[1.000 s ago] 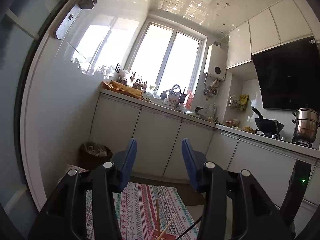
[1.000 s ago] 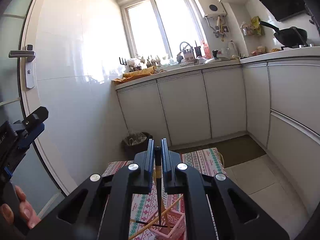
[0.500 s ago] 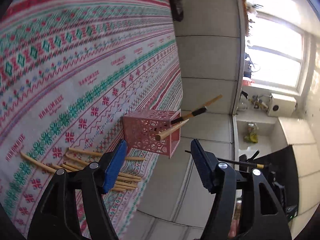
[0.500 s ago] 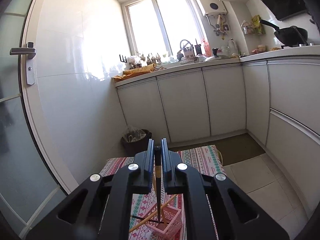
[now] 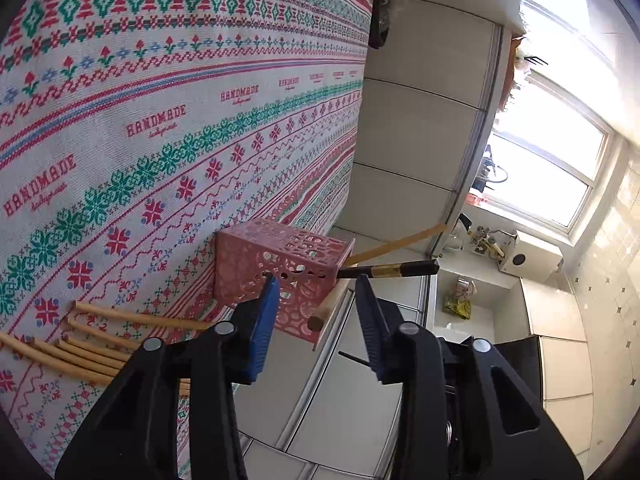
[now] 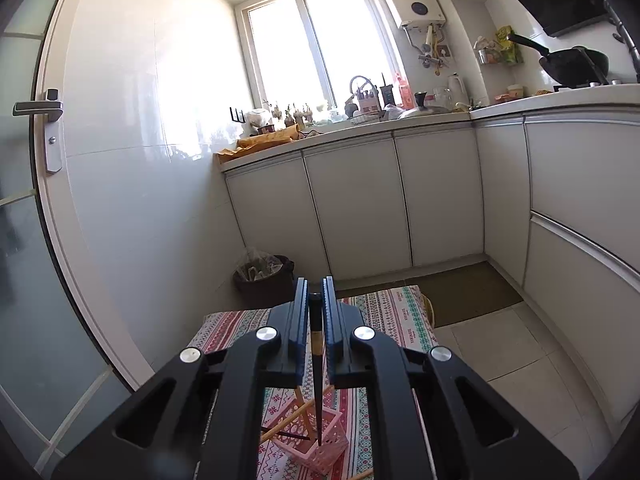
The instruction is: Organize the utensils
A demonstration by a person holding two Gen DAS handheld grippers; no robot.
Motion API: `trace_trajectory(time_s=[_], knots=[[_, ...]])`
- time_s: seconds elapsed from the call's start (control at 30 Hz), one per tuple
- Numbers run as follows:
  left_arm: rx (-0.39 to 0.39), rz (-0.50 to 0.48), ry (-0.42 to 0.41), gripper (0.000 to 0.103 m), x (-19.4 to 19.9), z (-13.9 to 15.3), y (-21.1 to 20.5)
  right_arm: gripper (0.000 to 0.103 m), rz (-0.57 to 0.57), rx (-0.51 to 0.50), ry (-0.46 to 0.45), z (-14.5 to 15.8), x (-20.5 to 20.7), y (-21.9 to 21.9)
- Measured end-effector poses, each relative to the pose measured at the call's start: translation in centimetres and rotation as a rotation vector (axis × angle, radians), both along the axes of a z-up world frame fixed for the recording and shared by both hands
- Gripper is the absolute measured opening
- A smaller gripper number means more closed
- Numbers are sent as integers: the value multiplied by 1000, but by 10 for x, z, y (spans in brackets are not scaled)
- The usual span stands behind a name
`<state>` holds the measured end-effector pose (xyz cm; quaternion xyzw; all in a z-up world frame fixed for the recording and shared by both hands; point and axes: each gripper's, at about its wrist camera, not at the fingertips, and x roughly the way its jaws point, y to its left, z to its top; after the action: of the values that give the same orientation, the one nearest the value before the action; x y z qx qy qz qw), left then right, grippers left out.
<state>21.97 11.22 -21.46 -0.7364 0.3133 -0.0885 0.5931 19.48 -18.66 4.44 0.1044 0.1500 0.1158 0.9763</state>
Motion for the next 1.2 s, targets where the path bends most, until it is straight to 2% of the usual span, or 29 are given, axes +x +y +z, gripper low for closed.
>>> trace_trajectory(time_s=[0.13,0.27,0.33,0.37,0.57,0.8,0.97,1.2], knots=[[-13,-19,6,29,8,-1,0,8,1,-1,9,-2,2,2],[9,-35,-8,29,6,2,0,8,4,-9,9,-3,1,5],[26,-49,-27,17,12,6,-1,8,4,-11,11,-3,2,5],[34,-63,-32,15,13,8,-2,8,4,-12,13,-4,2,5],[52,-76,-43,11,15,10,-4,8,-2,-8,20,-6,3,2],[116,-113,-133,6,13,30,-5,8,-10,9,14,-3,3,-2],[205,-153,-195,6,7,54,-5,8,-13,20,8,-1,0,-5],[408,-231,-312,6,-8,117,0,8,-22,46,-12,8,-9,-16]])
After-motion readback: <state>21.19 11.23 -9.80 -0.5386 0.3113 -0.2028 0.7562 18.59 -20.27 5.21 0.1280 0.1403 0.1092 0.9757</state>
